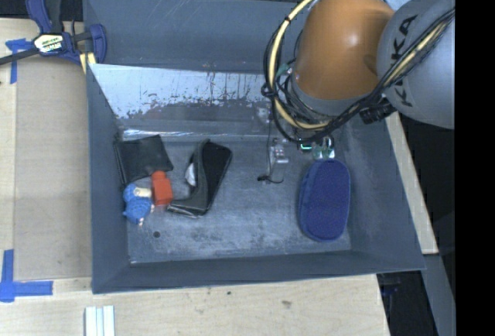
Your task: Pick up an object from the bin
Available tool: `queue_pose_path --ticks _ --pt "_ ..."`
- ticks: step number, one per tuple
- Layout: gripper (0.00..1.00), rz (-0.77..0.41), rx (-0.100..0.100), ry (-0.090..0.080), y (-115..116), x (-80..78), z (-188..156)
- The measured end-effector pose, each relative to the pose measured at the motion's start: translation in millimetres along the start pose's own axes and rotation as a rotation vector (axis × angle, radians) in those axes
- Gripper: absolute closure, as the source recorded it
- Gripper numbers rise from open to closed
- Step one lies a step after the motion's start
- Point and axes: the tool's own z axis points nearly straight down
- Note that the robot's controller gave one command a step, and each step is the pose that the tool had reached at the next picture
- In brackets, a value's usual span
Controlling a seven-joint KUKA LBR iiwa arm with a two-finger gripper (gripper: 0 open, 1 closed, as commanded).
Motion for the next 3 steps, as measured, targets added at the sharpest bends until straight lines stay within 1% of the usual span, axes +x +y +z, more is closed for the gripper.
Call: queue_pose_path --ticks 1,2,3 --pt "0.00 -0.158 -0.001 -0.001 53.9 -31.9 73.2" --pt "0.00 -0.319 0.001 -0.026 66.5 -18.5 107.0" --pt "1.00 -0.319 0.004 -0.007 64.2 -14.4 111.7"
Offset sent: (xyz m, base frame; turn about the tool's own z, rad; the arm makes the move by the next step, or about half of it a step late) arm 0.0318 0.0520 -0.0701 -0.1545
